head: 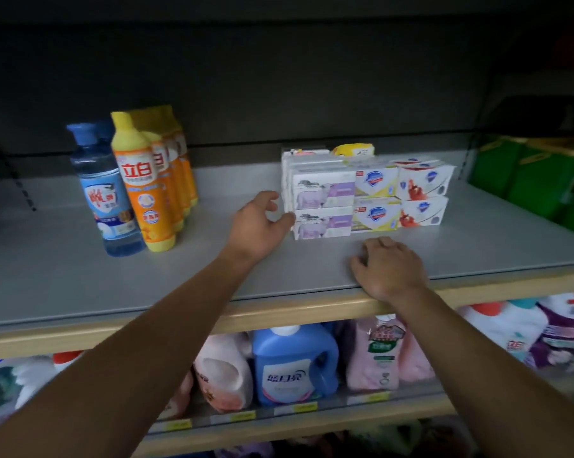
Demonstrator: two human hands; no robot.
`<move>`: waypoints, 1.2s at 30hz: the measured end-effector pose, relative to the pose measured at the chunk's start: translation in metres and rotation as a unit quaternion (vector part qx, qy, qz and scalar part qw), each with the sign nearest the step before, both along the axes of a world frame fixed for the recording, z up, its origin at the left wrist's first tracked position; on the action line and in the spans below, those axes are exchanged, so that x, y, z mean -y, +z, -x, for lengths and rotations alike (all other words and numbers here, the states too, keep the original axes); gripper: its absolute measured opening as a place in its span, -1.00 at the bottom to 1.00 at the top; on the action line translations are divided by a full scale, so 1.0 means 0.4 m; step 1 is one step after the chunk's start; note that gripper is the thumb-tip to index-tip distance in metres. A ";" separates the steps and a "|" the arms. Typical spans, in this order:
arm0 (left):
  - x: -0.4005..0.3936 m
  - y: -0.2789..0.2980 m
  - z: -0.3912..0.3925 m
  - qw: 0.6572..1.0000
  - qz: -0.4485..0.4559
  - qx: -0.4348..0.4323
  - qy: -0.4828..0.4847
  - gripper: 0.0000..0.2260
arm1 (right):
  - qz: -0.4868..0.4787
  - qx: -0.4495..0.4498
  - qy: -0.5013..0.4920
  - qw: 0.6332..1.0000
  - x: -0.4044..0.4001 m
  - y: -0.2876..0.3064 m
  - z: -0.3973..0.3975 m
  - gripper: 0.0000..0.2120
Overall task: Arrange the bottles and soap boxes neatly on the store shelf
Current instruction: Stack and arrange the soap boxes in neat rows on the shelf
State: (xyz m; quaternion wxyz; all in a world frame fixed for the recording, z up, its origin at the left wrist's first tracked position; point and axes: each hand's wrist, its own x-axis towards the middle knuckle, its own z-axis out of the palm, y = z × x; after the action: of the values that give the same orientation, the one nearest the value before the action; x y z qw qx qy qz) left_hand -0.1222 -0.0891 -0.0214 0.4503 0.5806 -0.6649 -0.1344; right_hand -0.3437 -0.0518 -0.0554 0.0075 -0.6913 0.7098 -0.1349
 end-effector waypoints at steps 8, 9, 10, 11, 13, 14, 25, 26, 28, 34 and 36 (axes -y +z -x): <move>0.144 0.048 0.072 0.999 0.024 0.046 -0.018 -0.43 | 0.014 0.004 0.004 1.000 0.006 -0.015 0.007 -0.52; 0.152 0.042 0.077 0.998 0.029 0.052 -0.017 -0.41 | 0.014 0.005 0.003 1.000 0.008 -0.015 0.008 -0.52; 0.156 0.036 0.080 0.998 0.034 0.056 -0.011 -0.40 | 0.015 0.005 0.002 1.000 0.008 -0.015 0.008 -0.52; 0.159 0.029 0.082 0.997 0.040 0.060 -0.006 -0.39 | 0.017 0.006 0.001 1.000 0.008 -0.015 0.007 -0.51; 0.159 0.018 0.086 0.995 0.073 0.070 0.003 -0.42 | 0.022 0.006 0.000 1.000 0.008 -0.015 0.006 -0.51; 0.156 0.013 0.089 0.993 0.096 0.072 0.008 -0.44 | 0.022 0.006 -0.001 1.000 0.008 -0.015 0.007 -0.51; 0.021 0.022 0.009 0.987 0.112 -0.021 -0.116 -0.49 | 0.049 0.053 -0.002 0.997 0.012 -0.009 0.014 -0.56; 0.008 0.025 -0.014 0.987 0.099 -0.043 -0.117 -0.51 | 0.073 0.083 0.009 0.994 0.013 -0.005 0.007 -0.55; -0.019 0.028 -0.063 0.985 0.057 -0.107 -0.126 -0.57 | 0.138 0.184 0.067 0.971 0.014 0.006 -0.035 -0.50; -0.101 0.003 -0.201 0.957 -0.063 -0.247 -0.137 -0.64 | 0.111 0.350 0.287 0.885 0.021 0.063 -0.246 -0.10; -0.116 -0.017 -0.235 0.939 -0.090 -0.305 -0.131 -0.66 | 0.074 0.349 0.321 0.877 0.027 0.067 -0.289 -0.09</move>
State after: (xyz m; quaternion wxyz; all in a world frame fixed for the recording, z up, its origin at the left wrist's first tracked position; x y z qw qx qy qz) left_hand -0.0283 -0.0426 -0.0282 0.5557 0.4574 -0.5510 -0.4224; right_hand -0.2283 -0.0627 -0.0287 0.2462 -0.7876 0.3883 -0.4102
